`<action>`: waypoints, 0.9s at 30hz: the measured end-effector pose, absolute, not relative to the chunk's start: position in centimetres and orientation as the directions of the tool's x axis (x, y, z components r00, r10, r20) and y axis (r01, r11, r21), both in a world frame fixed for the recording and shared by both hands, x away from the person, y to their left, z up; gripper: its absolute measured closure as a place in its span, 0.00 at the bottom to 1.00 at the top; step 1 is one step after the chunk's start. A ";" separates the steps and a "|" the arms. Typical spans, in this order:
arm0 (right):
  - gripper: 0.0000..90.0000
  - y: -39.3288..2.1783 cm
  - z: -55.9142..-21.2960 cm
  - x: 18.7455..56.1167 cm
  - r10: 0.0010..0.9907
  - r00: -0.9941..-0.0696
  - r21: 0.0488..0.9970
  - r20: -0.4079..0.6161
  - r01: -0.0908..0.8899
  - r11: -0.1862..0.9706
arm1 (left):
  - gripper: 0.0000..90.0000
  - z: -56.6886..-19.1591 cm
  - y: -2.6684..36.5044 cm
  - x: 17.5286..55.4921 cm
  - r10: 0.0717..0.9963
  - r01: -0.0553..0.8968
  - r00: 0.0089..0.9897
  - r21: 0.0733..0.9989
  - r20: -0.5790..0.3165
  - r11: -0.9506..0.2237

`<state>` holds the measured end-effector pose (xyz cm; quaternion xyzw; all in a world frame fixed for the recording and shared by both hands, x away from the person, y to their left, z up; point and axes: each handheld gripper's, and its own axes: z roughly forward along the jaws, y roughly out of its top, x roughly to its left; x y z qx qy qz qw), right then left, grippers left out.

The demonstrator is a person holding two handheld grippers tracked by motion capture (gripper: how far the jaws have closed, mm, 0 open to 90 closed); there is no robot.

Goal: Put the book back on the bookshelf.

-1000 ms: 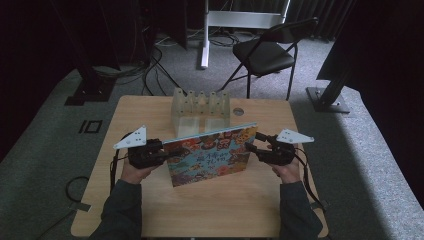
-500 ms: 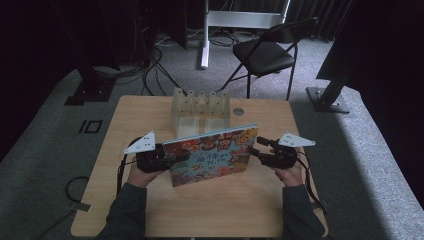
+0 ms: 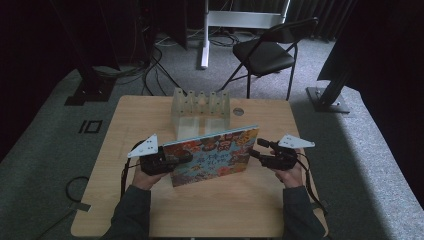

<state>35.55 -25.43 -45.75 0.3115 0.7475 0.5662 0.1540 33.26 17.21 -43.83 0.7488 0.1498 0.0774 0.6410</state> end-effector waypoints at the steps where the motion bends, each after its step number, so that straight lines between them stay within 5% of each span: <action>1: 0.44 -25.4 -45.8 35.6 0.642 -0.757 0.942 0.122 0.293 0.166 | 0.75 -43.9 17.1 33.2 0.327 0.126 0.942 0.984 -0.078 -0.127; 12: 0.44 -25.5 -46.0 35.8 0.648 -0.751 0.942 0.128 0.297 0.158 | 0.87 -44.4 16.4 32.1 0.343 0.080 0.939 0.987 -0.028 -0.141; 27: 0.43 -25.5 -46.0 35.7 0.665 -0.739 0.944 0.108 0.287 0.165 | 0.86 -45.4 15.2 30.0 0.402 0.058 0.916 0.993 -0.013 -0.098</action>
